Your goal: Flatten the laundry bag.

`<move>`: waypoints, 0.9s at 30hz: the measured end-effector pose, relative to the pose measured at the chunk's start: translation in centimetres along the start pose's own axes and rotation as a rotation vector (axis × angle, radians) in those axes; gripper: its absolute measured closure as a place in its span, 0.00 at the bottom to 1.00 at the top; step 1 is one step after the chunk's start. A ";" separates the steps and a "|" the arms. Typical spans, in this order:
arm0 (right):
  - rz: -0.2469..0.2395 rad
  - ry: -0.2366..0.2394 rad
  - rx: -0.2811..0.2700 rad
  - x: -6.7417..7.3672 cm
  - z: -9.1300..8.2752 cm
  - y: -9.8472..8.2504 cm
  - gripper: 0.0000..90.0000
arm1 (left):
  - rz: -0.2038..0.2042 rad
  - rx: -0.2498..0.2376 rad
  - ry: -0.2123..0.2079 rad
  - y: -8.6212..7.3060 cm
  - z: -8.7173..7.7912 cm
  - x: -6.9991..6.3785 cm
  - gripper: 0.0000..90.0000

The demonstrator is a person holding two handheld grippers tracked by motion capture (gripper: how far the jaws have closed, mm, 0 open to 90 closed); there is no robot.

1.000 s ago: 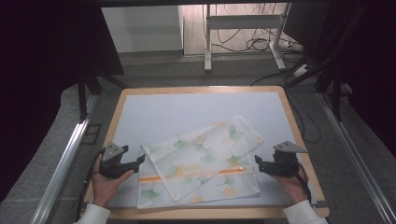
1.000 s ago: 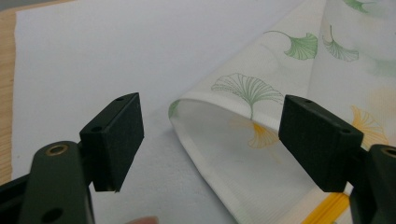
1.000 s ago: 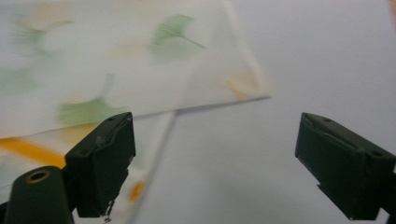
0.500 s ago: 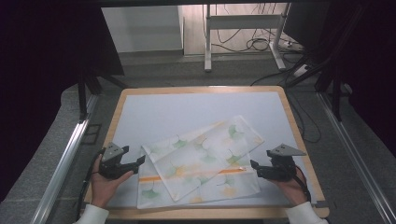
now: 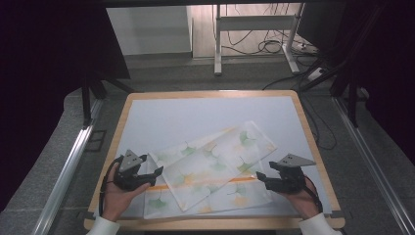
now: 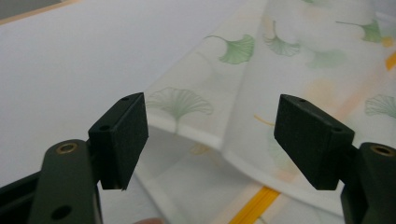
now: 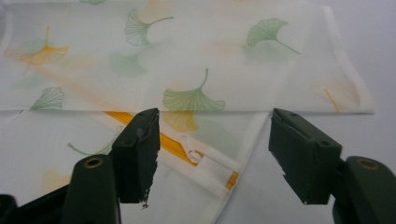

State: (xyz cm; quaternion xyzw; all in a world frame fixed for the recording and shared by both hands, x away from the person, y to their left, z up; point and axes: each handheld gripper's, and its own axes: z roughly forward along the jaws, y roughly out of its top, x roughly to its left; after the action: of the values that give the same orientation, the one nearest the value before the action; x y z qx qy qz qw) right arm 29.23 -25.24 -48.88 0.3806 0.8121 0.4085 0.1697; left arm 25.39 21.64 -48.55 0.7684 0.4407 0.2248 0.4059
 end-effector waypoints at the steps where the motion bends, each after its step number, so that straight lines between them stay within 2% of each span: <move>1: -0.006 0.006 0.001 0.0 0.0 0.0 0.39 | 0.028 0.010 -0.007 0.3 0.3 -0.6 0.28; 7: -0.004 0.018 0.015 0.2 0.3 -0.1 0.46 | 0.052 0.017 -0.022 0.5 0.5 -1.3 0.28; 8: -0.006 0.022 0.015 0.3 0.4 -0.2 0.55 | 0.048 0.015 -0.030 0.6 0.5 -1.4 0.28; 12: -0.008 0.019 0.011 0.7 0.6 -0.2 0.80 | 0.053 0.018 -0.049 0.7 0.8 -1.8 0.29; 13: -0.008 0.019 0.011 0.7 0.6 -0.2 0.80 | 0.053 0.018 -0.049 0.7 0.8 -1.8 0.29; 14: -0.012 0.044 0.014 0.9 0.7 -0.2 0.89 | 0.060 0.018 -0.055 0.9 0.8 -2.1 0.29; 16: -0.021 0.059 0.019 1.1 0.8 -0.2 0.94 | 0.067 0.013 -0.064 1.1 0.9 -2.4 0.29; 20: -0.049 0.086 0.020 1.7 1.0 -0.1 0.96 | 0.082 0.014 -0.071 1.3 1.0 -3.0 0.28; 25: -0.058 0.099 0.031 2.0 1.2 -0.1 0.97 | 0.096 0.023 -0.087 1.5 1.5 -3.8 0.28; 27: -0.058 0.108 0.046 2.2 1.5 -0.3 0.97 | 0.109 0.030 -0.103 1.5 1.9 -4.6 0.28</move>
State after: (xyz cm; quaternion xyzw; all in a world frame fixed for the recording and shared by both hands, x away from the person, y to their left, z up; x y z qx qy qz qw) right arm 28.55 -22.87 -49.94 0.3381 0.8398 0.4047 0.1288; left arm 25.15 16.49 -48.35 0.8079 0.3802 0.2001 0.4034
